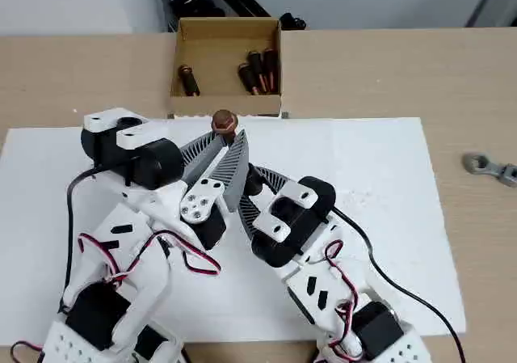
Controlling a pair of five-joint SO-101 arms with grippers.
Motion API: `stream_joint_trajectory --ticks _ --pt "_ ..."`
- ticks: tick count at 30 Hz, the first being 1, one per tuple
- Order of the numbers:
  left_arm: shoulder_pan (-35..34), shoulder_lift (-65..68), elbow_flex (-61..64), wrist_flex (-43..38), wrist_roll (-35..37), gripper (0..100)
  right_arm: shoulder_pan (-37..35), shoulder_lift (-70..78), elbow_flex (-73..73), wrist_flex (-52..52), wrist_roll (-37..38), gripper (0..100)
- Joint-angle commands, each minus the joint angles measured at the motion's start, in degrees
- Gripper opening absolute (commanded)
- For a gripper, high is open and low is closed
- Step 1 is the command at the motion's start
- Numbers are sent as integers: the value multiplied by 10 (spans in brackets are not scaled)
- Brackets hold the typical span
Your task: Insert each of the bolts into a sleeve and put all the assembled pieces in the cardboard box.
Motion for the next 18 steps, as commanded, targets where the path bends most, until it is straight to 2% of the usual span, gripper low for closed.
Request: stream_joint_trajectory --ticks 1,11,18 --pt "-4 -6 -2 11 4 6 -3 -7 -7 -10 8 3" --pt "-4 -5 0 16 4 11 -3 -7 -7 -10 8 3" --pt "-4 -8 13 28 32 125 -3 -7 -7 -10 8 3"
